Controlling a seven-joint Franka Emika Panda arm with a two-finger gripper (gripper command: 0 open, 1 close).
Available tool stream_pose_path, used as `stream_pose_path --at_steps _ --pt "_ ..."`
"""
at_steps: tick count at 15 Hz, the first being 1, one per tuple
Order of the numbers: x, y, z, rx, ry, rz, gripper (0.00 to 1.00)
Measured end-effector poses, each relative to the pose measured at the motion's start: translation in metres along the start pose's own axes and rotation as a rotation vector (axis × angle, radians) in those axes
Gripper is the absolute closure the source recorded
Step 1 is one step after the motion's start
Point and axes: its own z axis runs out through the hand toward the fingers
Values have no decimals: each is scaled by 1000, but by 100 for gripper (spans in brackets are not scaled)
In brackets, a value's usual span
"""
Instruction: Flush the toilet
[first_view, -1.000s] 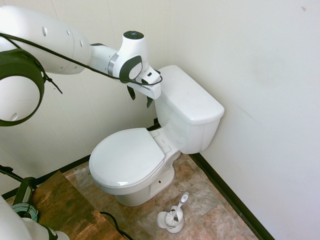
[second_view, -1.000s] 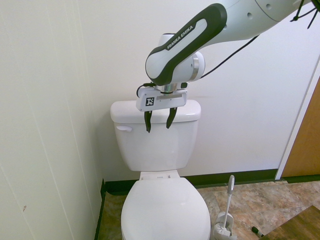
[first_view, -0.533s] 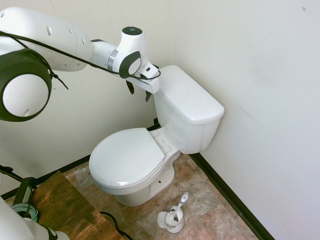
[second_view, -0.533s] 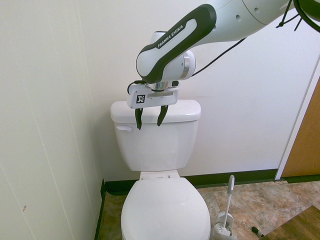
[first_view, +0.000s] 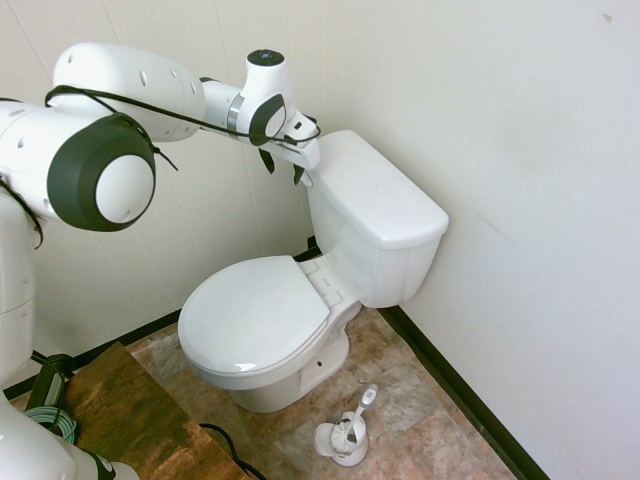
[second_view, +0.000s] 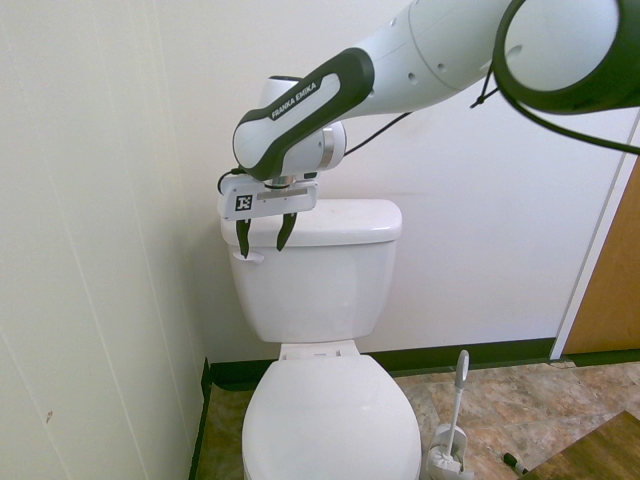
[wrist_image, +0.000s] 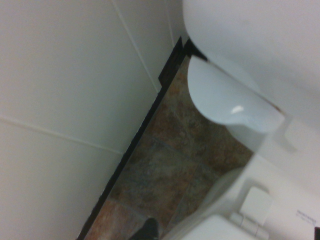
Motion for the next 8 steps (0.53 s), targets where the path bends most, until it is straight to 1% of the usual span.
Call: stream_pose_path --at_steps 5,8 --pt "17 -24 26 15 65 37 100" --pt "20 -29 40 14 74 58 100"
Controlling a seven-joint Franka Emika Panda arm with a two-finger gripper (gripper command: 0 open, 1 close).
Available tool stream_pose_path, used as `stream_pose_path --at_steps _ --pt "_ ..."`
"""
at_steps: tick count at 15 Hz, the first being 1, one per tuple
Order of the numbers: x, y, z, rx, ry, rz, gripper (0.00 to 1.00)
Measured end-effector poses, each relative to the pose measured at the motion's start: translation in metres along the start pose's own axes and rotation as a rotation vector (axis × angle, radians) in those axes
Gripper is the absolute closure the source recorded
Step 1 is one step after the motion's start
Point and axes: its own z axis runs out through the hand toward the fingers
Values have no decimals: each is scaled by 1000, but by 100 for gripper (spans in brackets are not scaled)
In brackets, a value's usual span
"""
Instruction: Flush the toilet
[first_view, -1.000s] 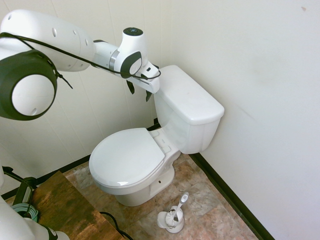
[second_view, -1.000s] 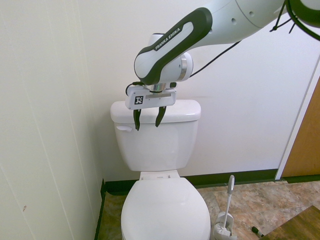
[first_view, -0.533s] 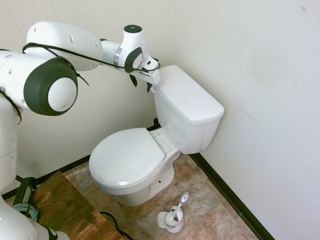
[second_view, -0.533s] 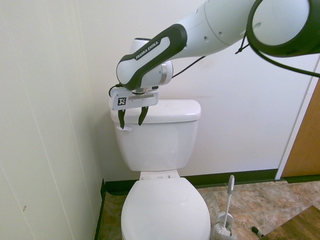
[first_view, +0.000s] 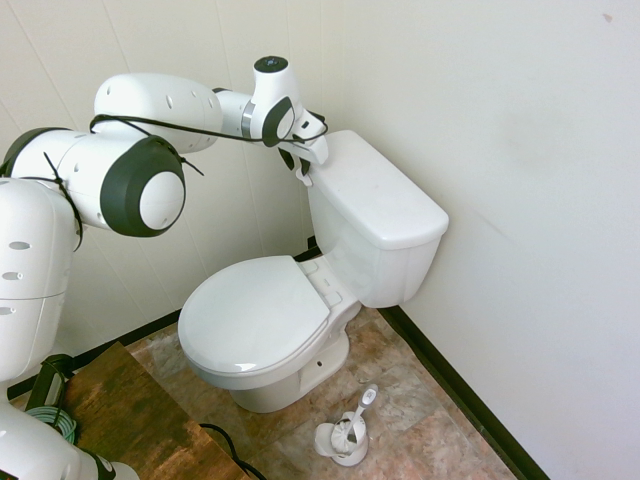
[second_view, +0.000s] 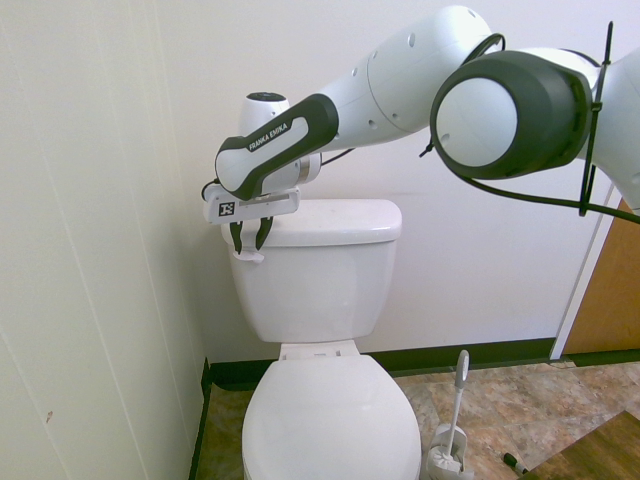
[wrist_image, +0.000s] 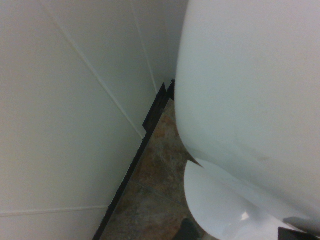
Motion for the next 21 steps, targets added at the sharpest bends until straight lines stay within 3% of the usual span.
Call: stream_pose_path --at_steps 21 --pt "-4 -4 36 21 33 11 100"
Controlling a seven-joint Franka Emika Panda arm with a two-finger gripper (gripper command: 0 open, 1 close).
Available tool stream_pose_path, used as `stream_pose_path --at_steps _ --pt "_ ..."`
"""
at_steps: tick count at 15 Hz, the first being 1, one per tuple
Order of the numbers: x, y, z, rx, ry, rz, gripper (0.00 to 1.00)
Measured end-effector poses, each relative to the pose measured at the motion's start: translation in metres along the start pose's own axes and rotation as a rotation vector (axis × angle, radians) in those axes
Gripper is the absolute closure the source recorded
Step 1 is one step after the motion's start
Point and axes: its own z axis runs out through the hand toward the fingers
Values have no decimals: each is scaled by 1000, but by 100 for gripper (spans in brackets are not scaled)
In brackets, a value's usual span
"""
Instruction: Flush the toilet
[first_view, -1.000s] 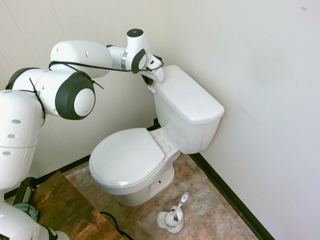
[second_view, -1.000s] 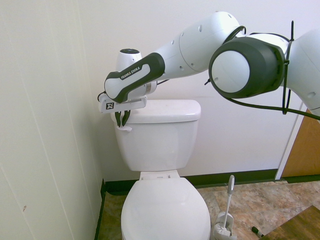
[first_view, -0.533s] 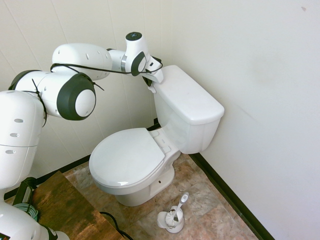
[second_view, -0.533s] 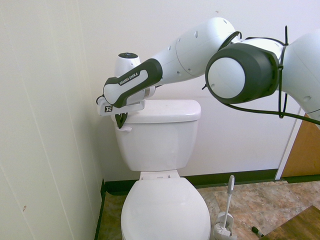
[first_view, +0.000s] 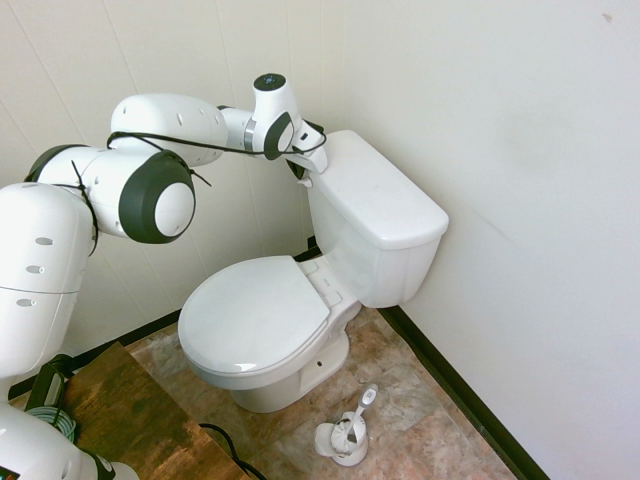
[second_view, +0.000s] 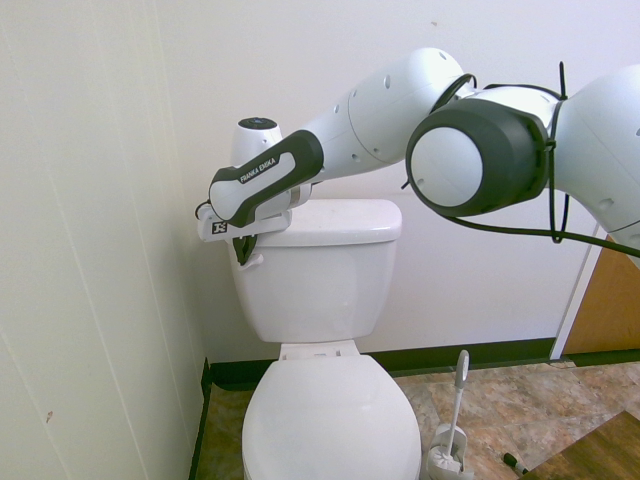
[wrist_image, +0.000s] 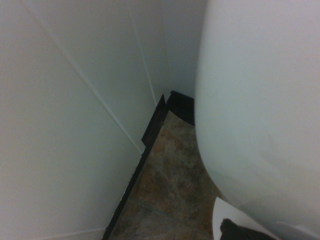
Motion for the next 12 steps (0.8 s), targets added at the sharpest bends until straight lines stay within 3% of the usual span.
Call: stream_pose_path --at_steps 5,9,12 --pt "0 -3 -7 8 1 3 100" --pt "6 -5 -49 18 5 17 100" --pt "-2 7 -80 -29 -61 36 100"
